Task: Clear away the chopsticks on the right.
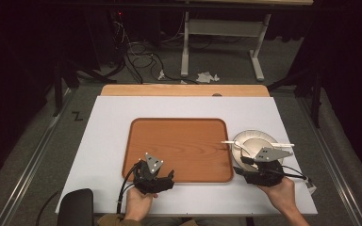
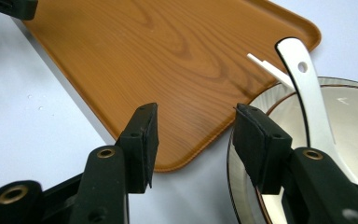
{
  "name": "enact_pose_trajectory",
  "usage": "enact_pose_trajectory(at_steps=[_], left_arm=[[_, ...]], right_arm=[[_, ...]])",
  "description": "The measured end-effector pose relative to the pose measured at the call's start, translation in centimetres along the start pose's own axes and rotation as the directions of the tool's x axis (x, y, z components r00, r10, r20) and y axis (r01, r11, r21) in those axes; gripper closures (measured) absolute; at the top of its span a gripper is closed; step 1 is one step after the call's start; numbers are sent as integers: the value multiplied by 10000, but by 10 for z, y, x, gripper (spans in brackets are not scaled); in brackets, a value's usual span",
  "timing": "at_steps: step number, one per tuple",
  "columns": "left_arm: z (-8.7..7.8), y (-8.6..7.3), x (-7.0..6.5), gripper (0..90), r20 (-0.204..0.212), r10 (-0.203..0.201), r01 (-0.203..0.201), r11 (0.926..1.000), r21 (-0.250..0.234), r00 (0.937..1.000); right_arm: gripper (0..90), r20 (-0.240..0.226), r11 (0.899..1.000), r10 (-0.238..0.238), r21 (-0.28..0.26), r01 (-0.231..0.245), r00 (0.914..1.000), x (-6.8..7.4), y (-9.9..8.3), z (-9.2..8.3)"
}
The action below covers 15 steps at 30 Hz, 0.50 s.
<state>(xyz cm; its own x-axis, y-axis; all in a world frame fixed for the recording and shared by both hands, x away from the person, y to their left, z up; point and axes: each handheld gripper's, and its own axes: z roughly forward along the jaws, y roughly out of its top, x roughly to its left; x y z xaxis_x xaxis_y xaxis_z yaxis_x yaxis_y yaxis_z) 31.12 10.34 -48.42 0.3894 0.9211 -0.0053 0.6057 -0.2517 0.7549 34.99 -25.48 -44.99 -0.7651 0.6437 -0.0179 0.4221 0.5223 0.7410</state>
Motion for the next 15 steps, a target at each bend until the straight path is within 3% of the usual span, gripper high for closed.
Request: enact_pose_trajectory(at_steps=[6,15], left_arm=[[4,4,-3,164,171,164,-164,9999,4,9997],[7,10,-6,164,353,232,-222,9994,-282,9991]], right_arm=[[509,267,9986,265,-458,-253,9993,0,-5,-14],[511,785,9958,715,-636,-666,9943,-3,-15,-30]])
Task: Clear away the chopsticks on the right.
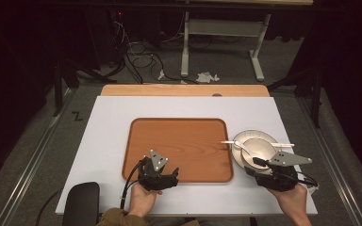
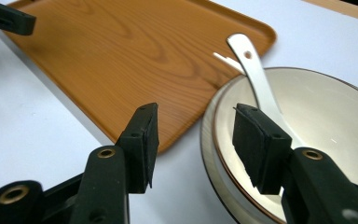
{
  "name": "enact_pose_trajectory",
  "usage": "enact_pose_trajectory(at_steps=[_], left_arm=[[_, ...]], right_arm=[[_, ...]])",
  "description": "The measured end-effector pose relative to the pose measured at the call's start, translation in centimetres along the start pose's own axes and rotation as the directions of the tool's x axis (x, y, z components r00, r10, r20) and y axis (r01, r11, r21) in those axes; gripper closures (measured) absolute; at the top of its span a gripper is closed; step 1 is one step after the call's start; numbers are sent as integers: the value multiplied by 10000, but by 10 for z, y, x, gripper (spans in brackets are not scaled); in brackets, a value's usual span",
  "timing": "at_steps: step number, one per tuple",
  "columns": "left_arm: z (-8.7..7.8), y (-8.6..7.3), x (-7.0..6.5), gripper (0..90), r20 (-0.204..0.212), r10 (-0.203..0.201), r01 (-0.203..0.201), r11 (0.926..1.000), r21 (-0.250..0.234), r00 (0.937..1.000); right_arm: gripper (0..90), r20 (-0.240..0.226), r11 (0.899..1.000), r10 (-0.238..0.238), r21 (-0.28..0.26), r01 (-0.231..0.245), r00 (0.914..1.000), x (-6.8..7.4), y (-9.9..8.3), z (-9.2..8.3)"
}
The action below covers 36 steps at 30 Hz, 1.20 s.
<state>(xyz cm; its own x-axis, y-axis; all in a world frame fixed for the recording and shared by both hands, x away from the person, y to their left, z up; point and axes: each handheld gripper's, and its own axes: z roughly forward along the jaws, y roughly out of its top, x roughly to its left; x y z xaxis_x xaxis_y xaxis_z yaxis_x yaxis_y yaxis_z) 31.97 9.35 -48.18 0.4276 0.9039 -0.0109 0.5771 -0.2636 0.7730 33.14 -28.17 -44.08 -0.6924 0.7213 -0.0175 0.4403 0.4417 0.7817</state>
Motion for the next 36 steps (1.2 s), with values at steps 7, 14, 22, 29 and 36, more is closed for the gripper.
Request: enact_pose_trajectory(at_steps=[7,14,22,29,36], left_arm=[[4,4,-4,164,214,178,-179,9998,16,9996],[5,4,-5,164,272,203,-205,9998,65,9994],[1,3,-2,163,106,93,-94,10000,9,9999],[-3,-2,3,164,-131,-110,112,9999,96,9999],[-15,-11,11,164,-660,-580,583,9983,33,9961]], right_arm=[[514,481,9997,215,-129,-209,9986,-2,-6,-12],[524,958,9969,628,-533,-579,9934,-15,-10,-24],[643,1957,9868,1333,-1175,-1117,9716,-43,-18,-46],[691,2686,9902,1270,-916,-1059,9549,-60,-15,-43],[708,2447,9796,1949,-969,-1760,9498,-90,-11,-30]])
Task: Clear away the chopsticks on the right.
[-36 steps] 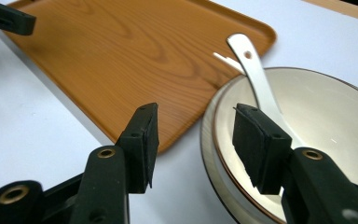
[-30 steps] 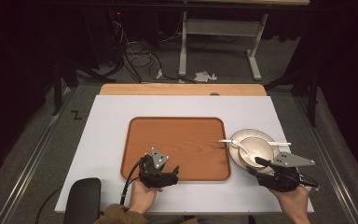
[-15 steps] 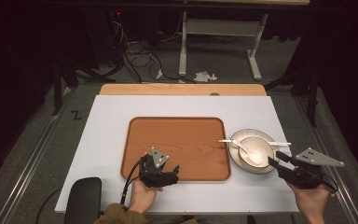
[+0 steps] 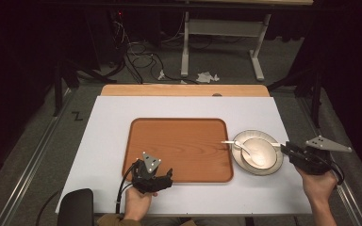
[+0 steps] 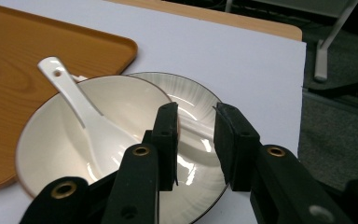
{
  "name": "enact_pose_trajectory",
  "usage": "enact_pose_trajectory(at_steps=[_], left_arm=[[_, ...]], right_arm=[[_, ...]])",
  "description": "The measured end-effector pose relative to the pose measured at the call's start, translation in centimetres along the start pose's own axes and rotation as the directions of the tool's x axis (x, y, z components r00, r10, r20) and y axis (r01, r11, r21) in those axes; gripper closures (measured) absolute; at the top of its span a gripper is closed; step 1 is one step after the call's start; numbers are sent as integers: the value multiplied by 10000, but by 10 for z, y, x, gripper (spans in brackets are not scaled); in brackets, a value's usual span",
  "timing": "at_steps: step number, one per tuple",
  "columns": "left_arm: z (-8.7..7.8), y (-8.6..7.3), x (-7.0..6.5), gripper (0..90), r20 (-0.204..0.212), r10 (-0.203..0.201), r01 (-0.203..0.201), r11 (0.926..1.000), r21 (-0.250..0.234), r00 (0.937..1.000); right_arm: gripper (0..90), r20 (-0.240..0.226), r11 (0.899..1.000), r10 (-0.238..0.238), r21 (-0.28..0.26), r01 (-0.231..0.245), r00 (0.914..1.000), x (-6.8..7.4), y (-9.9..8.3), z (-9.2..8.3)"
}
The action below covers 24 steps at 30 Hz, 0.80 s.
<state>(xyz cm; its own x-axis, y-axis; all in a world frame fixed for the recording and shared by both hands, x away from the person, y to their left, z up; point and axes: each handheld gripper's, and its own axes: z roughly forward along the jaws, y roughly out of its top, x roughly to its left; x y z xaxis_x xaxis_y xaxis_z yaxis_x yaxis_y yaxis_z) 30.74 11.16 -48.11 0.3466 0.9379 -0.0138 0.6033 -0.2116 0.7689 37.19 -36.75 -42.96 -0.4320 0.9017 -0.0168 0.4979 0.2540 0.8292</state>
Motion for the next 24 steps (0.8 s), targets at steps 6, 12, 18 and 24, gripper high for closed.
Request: enact_pose_trajectory(at_steps=[6,12,18,24], left_arm=[[-7,-7,6,165,-334,-310,315,9994,128,9990],[-15,-13,12,164,-722,-671,679,9977,77,9951],[-19,-17,15,165,-889,-804,814,9966,78,9928],[-19,-18,15,165,-925,-812,827,9965,126,9924]], right_arm=[[694,-267,9987,341,385,-331,9991,-17,5,21],[710,-150,9943,253,1043,-236,9996,-28,10,46],[709,-546,9820,302,1877,-195,9980,-34,10,63],[699,-547,9707,179,2405,-43,9983,-34,11,74]])
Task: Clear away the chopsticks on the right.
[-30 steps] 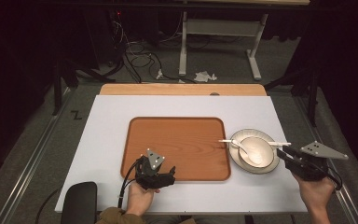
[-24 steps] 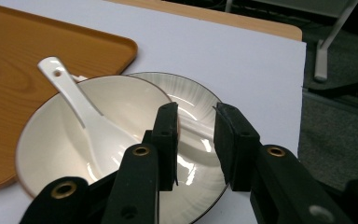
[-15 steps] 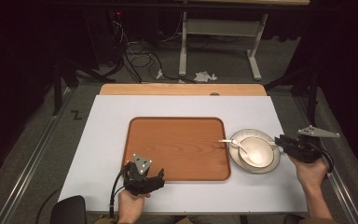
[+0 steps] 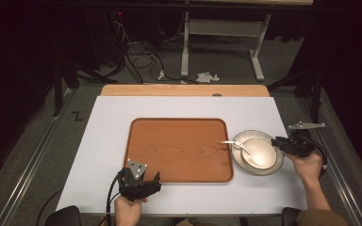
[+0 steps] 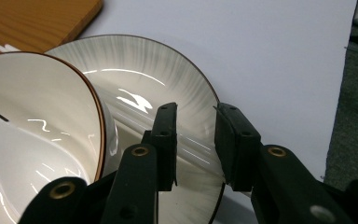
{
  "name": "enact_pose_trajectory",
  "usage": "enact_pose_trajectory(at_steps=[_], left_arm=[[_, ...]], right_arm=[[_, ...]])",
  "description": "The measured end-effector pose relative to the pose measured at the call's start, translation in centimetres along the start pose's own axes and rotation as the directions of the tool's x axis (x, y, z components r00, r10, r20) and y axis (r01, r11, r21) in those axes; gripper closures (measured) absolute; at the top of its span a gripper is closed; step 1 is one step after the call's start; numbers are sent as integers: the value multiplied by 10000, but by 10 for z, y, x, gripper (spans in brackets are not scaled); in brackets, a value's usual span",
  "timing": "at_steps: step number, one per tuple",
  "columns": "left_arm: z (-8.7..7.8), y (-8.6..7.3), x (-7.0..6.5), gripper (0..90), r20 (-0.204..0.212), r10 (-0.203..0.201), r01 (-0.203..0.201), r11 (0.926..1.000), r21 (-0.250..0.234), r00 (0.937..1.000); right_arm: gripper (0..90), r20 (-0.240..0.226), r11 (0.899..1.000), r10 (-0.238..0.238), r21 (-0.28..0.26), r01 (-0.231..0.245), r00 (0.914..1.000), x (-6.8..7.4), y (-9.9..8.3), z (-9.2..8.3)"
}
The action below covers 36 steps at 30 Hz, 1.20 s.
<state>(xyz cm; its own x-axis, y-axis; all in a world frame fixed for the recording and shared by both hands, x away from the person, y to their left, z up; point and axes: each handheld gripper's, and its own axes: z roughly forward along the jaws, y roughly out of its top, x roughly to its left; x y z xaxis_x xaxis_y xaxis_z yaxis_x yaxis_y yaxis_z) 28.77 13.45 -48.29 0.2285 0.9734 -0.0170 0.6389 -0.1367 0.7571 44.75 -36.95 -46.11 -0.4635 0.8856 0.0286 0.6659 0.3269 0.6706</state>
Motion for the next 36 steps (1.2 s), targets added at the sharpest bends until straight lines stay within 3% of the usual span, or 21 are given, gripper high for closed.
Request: enact_pose_trajectory(at_steps=[16,22,36], left_arm=[[0,-1,1,165,8,-55,55,10000,34,10000],[0,-2,1,165,21,-65,65,9999,91,10000],[1,-2,2,165,30,-69,68,9998,160,10000]], right_arm=[[684,-252,9995,-23,320,31,9997,1,8,12],[691,-169,9981,-318,531,326,9994,1,14,21],[840,-89,9954,-787,535,790,9969,-3,15,25]])
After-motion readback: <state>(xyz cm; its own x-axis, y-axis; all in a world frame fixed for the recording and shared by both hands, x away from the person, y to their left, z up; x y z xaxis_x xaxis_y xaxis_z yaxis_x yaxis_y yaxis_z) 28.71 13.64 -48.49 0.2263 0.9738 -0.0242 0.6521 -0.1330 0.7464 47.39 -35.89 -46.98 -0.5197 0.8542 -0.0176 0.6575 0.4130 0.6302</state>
